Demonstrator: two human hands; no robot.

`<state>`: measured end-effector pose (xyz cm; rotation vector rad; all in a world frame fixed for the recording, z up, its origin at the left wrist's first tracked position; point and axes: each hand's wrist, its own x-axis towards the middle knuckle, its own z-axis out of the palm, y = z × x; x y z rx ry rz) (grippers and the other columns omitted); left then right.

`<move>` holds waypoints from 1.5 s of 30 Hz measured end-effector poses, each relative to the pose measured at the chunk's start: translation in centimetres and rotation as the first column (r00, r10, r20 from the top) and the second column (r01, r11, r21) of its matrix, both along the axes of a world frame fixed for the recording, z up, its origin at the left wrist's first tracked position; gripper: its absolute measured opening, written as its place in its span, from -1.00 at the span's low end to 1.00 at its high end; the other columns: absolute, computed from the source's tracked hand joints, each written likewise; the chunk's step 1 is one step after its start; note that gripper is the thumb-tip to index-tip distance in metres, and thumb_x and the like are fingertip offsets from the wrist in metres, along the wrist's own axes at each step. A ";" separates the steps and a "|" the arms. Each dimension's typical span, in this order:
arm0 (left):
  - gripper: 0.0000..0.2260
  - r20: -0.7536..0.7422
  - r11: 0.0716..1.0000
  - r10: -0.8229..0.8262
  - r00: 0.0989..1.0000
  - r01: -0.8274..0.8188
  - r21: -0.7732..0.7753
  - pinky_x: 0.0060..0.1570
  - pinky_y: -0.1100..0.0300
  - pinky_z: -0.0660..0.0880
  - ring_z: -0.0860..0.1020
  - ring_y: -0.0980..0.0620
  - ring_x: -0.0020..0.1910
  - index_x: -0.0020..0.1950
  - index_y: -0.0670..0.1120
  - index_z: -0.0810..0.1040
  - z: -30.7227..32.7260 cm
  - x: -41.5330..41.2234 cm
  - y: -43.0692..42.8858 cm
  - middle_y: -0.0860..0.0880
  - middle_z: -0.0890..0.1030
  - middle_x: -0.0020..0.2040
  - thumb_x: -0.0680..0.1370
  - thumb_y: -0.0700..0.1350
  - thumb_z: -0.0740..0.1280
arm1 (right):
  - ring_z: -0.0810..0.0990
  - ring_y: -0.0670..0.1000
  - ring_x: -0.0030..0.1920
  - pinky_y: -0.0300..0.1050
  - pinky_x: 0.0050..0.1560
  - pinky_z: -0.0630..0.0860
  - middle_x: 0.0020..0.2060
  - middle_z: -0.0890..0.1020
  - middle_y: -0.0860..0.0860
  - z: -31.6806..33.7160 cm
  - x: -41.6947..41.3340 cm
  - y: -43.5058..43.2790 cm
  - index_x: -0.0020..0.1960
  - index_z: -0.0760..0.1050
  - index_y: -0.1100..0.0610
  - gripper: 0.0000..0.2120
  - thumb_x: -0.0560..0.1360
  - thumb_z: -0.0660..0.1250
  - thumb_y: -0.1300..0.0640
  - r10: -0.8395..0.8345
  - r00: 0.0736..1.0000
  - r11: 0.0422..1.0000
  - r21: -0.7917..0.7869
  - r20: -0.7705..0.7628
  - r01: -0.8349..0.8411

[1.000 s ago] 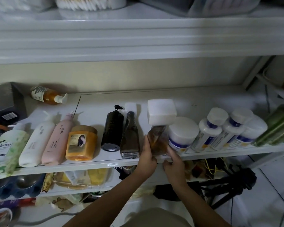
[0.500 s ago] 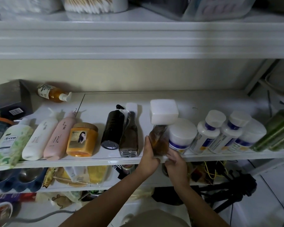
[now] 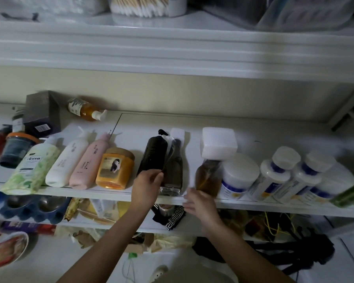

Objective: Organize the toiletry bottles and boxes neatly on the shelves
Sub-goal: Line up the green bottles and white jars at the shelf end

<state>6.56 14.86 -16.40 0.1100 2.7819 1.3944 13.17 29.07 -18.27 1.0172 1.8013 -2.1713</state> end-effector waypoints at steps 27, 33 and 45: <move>-0.95 0.322 0.882 -0.034 0.946 -0.124 0.455 -0.39 0.39 0.50 0.61 0.04 -0.37 -0.19 -0.11 0.69 -1.9 2.1 -1.7 -0.07 0.70 -0.24 0.44 -0.24 0.46 | 0.63 -0.26 -0.14 -0.41 -0.12 0.51 -0.18 0.67 -0.14 -2.0 0.1 -3.4 0.04 0.59 0.06 -0.85 0.52 0.33 0.22 -0.088 0.976 0.994 0.042 -0.202 0.098; -0.78 0.261 0.874 -0.053 0.964 -0.082 0.480 -0.22 0.37 0.53 0.67 0.10 -0.17 -0.05 0.01 0.67 -2.7 3.2 -2.2 0.07 0.71 -0.17 0.44 -0.31 0.43 | 0.61 -0.21 -0.03 -0.45 -0.09 0.45 -0.02 0.67 0.00 -2.8 1.2 -3.4 0.14 0.58 0.09 -0.78 0.51 0.32 0.24 0.016 0.951 0.978 0.203 -0.310 0.050; -0.62 0.190 0.907 -0.078 0.979 -0.010 0.421 -0.10 0.46 0.49 0.61 0.28 -0.04 0.19 -0.13 0.60 -4.8 3.0 -1.6 0.14 0.66 0.00 0.40 -0.38 0.44 | 0.55 -0.26 0.09 -0.48 0.05 0.42 0.12 0.60 -0.02 -4.6 1.4 -1.7 0.27 0.51 0.15 -0.60 0.44 0.40 0.16 0.052 0.966 0.943 0.331 -0.255 0.037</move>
